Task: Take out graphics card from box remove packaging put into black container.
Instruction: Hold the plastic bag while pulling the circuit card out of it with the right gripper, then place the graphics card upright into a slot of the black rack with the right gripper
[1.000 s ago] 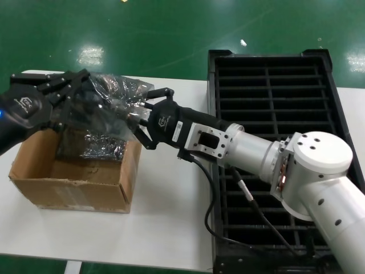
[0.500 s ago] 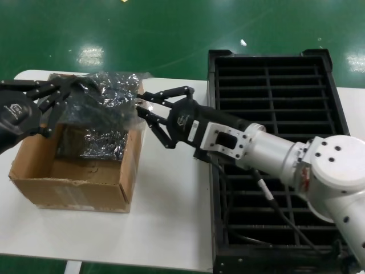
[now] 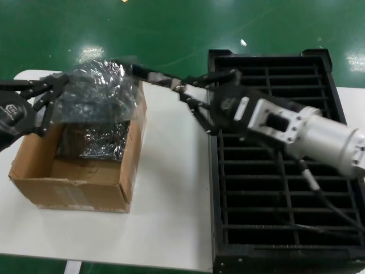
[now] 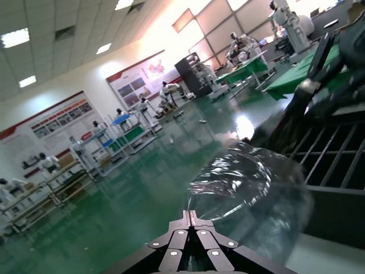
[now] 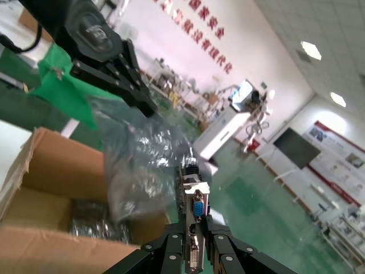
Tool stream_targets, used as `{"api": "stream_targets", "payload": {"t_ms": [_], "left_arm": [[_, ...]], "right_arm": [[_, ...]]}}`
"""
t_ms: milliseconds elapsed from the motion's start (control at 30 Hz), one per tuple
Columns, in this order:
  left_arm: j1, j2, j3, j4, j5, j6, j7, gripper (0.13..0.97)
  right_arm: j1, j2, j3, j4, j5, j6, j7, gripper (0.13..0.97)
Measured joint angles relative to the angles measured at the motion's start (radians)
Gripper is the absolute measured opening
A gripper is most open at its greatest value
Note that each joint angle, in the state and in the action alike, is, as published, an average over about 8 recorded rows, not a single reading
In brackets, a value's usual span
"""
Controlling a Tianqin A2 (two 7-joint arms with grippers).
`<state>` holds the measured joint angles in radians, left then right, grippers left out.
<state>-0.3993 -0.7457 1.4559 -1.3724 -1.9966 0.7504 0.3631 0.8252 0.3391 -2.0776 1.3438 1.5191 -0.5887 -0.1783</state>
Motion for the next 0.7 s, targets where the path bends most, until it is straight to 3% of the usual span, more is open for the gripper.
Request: {"api": "stream_targets", "payload": {"t_ms": [200, 367, 700], "left_arm": [[0.002, 0.031, -0.038, 0.018, -0.012, -0.005, 0.072, 0.139], [-0.004, 0.075, -0.082, 0.03, -0.036, -0.001, 0.151, 0.139], [-0.03, 0.189, -0.161, 0.037, -0.096, 0.029, 0.302, 0.139]], "right_arm": [[0.033, 0.063, 0.039, 0.115, -0.194, -0.125, 0.265, 0.185], [0.124, 0.103, 0.03, 0.169, -0.323, -0.292, 0.478, 0.185], [0.402, 0.127, -0.082, 0.18, -0.449, -0.702, 0.762, 0.185]]}}
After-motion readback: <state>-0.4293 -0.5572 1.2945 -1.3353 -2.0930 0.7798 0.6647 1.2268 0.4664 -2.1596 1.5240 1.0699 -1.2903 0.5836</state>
